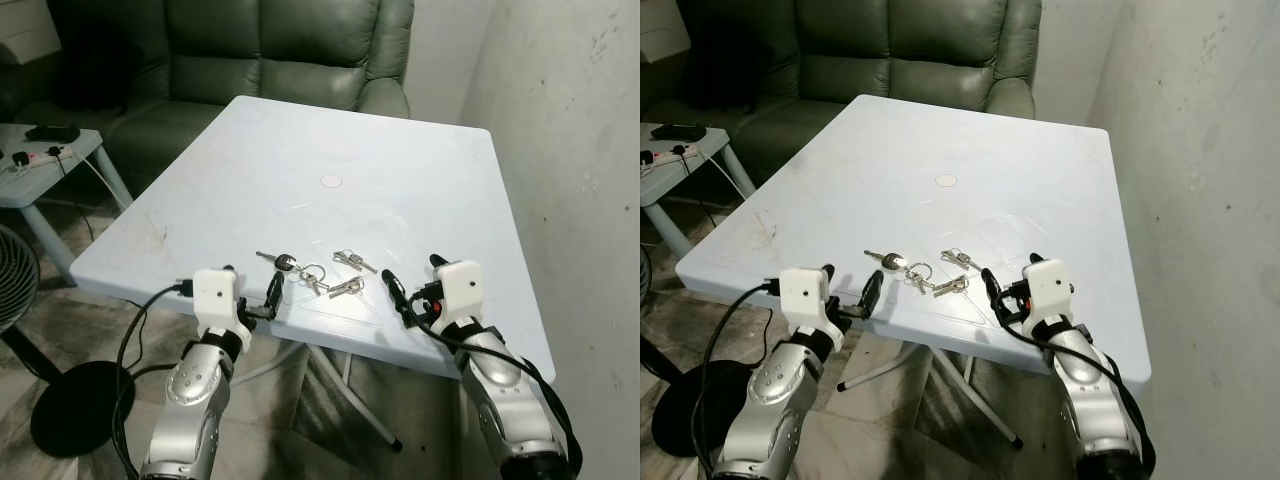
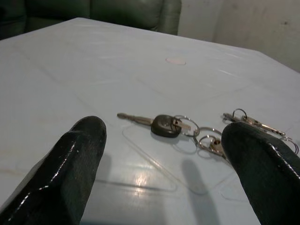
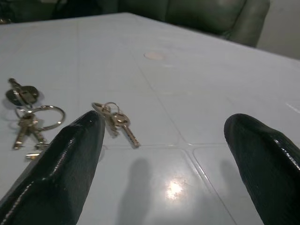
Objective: Hang keys on a hook
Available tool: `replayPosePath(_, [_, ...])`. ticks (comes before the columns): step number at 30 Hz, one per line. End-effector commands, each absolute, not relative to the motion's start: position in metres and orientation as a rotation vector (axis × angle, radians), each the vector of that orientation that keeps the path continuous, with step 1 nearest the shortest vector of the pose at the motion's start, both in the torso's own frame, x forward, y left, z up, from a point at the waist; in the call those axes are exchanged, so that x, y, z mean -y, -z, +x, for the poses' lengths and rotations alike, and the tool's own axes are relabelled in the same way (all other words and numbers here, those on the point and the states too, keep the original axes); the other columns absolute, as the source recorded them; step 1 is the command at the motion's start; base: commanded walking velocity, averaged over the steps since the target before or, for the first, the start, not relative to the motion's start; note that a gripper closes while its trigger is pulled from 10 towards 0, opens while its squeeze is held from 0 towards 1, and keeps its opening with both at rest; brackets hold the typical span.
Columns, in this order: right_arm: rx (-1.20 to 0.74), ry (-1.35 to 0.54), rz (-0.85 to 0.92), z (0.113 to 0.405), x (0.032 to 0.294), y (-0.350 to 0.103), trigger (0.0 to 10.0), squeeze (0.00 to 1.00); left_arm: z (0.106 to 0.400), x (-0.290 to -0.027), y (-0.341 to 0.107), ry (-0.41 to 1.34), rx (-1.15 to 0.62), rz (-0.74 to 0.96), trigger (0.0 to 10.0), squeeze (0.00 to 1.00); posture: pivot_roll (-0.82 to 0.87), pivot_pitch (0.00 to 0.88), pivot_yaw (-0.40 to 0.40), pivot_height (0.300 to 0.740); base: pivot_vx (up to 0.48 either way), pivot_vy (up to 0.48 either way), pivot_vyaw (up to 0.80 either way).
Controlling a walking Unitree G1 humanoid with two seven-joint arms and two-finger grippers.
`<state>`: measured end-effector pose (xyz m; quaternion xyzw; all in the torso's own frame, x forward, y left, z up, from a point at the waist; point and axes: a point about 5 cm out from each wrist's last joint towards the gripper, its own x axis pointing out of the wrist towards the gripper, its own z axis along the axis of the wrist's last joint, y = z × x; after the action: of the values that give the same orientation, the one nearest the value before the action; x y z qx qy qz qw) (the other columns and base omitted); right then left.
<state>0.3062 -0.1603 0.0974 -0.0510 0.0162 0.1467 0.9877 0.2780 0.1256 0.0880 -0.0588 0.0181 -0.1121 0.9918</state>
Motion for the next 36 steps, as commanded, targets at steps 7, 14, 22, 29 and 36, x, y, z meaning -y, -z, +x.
replayPosePath(7, [-0.075,-0.306,-0.126,0.317,0.170,-0.101,10.0,0.00,0.267,-0.118,-0.092,0.232,-0.012,-0.127,10.0,0.00,0.09,0.000,-0.067,0.740,0.000,0.000,0.00])
replayPosePath(14, [-0.094,-0.395,-0.109,0.321,0.162,-0.101,10.0,0.00,0.261,-0.115,-0.094,0.256,-0.014,-0.109,10.0,0.00,0.10,0.000,-0.077,0.740,0.000,0.000,0.00])
replayPosePath(22, [-0.101,-0.486,-0.067,0.324,0.145,-0.101,10.0,0.00,0.252,-0.111,-0.095,0.275,-0.021,-0.080,10.0,0.00,0.11,0.001,-0.076,0.740,0.000,0.000,0.00])
replayPosePath(29, [-0.102,-0.536,-0.048,0.325,0.127,-0.101,10.0,0.00,0.245,-0.109,-0.097,0.276,-0.030,-0.078,10.0,0.00,0.12,0.028,-0.081,0.740,0.000,0.000,0.00])
replayPosePath(36, [-0.111,-0.545,-0.056,0.325,0.117,-0.100,10.0,0.00,0.237,-0.109,-0.096,0.270,-0.046,-0.076,10.0,0.00,0.14,0.069,-0.089,0.740,0.000,0.000,0.00])
